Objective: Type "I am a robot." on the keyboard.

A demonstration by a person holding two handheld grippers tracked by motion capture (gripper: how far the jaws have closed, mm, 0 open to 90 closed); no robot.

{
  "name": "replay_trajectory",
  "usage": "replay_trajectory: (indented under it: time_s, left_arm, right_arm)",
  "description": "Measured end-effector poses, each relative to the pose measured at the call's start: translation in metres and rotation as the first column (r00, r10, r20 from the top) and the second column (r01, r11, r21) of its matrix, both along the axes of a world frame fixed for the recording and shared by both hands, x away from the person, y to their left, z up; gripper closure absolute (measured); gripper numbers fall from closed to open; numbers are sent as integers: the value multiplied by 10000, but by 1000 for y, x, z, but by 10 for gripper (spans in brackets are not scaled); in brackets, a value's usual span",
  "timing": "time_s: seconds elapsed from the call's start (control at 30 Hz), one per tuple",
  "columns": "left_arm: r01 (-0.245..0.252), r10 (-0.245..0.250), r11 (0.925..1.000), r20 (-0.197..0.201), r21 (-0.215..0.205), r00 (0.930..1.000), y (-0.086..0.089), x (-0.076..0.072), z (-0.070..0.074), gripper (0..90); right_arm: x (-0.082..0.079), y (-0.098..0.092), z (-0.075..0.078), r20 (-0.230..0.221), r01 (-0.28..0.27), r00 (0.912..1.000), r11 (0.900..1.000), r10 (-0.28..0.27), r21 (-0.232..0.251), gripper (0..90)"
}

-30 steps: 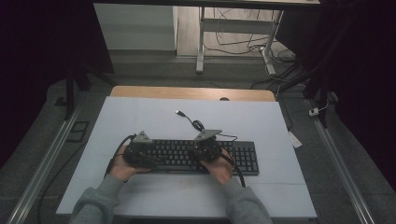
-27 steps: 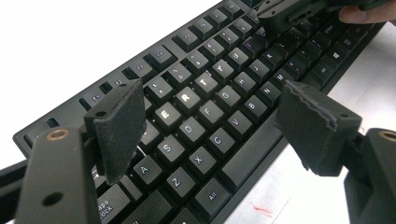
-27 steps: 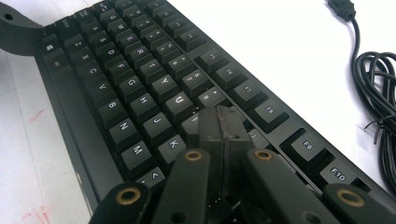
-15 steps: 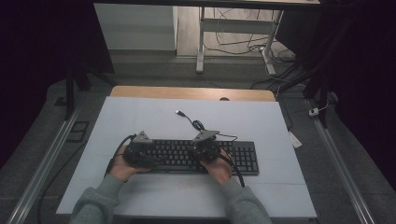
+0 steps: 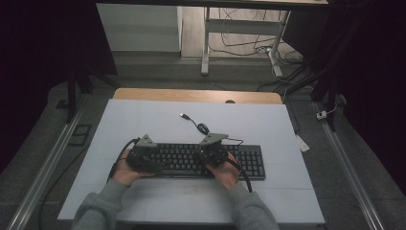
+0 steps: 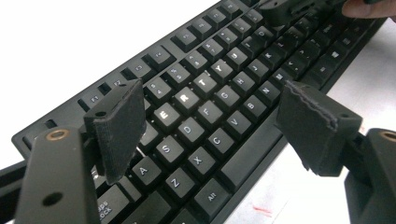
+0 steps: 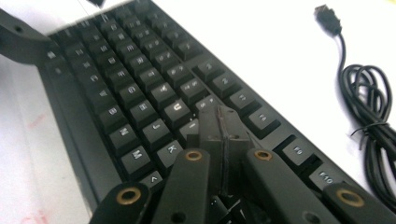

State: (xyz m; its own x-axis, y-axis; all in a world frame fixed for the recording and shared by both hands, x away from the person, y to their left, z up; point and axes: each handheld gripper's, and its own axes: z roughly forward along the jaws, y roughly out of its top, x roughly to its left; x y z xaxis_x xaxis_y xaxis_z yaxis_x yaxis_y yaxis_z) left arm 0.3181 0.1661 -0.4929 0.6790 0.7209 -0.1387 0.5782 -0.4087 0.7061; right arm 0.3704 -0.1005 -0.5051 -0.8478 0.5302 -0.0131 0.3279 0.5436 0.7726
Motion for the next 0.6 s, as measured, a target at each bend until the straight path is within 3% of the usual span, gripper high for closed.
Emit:
replay_trajectory:
  time_s: [0.23,0.6]
  left_arm:
    - [-72,72,10000,-9,-61,10000,1,0,0,238]
    - [-155,155,9999,9,-36,9999,1,1,0,237]
  right_arm:
    - [-3,-14,10,94,168,9998,9984,-173,548,737]
    - [-11,-47,15,183,460,9987,9975,-470,530,552]
